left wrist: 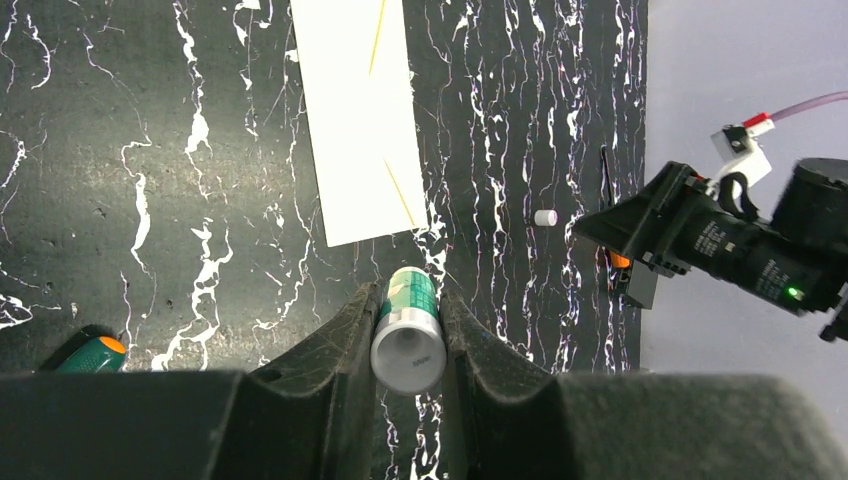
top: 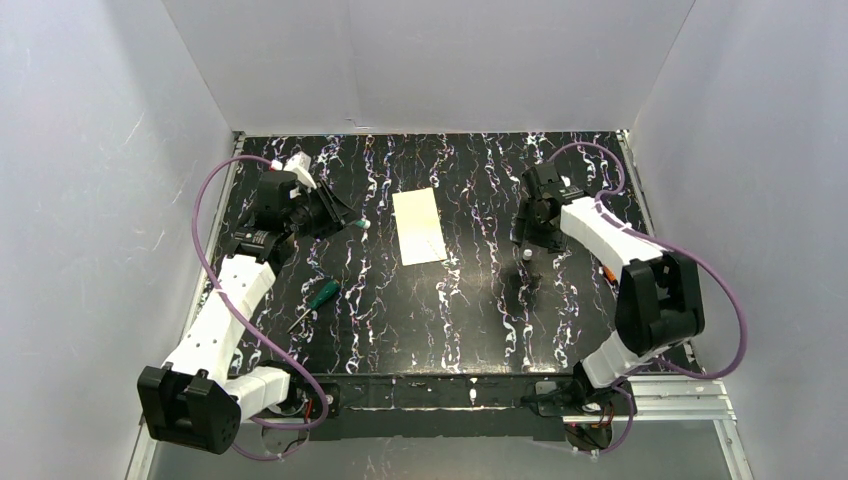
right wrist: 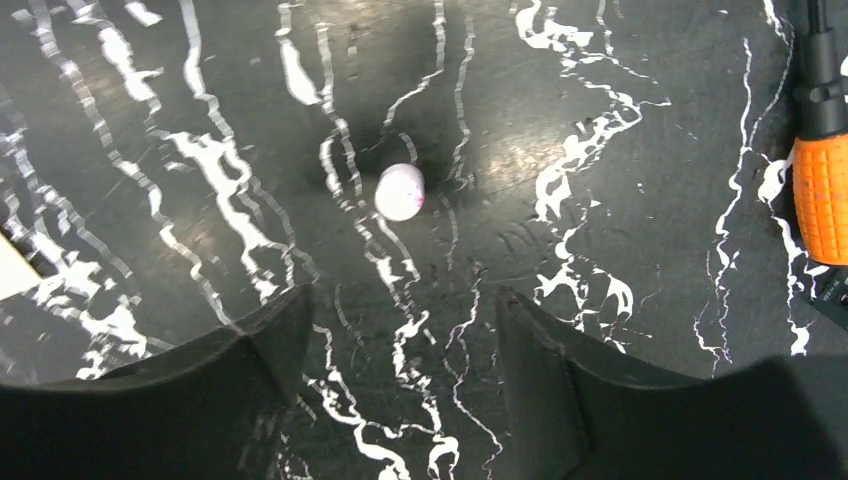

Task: Place the letter into the envelope and seal it

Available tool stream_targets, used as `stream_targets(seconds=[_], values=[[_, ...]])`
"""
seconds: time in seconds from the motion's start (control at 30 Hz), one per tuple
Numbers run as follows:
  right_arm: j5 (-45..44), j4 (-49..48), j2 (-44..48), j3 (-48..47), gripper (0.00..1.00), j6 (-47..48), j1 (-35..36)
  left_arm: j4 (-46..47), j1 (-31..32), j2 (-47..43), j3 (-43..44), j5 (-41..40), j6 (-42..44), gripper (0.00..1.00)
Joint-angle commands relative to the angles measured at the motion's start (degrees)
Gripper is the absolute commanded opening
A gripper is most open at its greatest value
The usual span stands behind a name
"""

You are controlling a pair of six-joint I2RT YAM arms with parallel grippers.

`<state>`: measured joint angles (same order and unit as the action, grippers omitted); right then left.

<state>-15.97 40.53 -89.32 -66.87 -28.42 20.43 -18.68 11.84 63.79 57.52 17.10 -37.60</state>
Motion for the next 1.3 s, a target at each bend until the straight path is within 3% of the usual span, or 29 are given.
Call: stream_targets(seconds=[0.0,0.43,0.6,1.1,1.27], values=[[-0.7,-0.5,-3.5,-0.9,0.67,-1.1,-3.0,0.8,0.0,-0.5,0.7,0.3,1.1,0.0],[4.0,-4.5,-11.8,-2.1,0.67,1.2,-4.2,0.8,0.0,0.9,1.3,1.0,0.2,0.0],[4.4,-5.4,-12.9,-2.2,0.54,1.6,-4.2,0.8,-0.1,1.4,1.8,1.0,0.3,0.0],[5.9,-7.0,-14.7,-3.7,0.39,3.6,-4.9,1.4,0.0,1.6,1.7,1.3,-0.6,0.0],[7.4,-6.7,-14.9,-3.5,0.24,3.6,-5.4,1.4,0.0,1.0,1.9,1.2,-0.7,0.0]])
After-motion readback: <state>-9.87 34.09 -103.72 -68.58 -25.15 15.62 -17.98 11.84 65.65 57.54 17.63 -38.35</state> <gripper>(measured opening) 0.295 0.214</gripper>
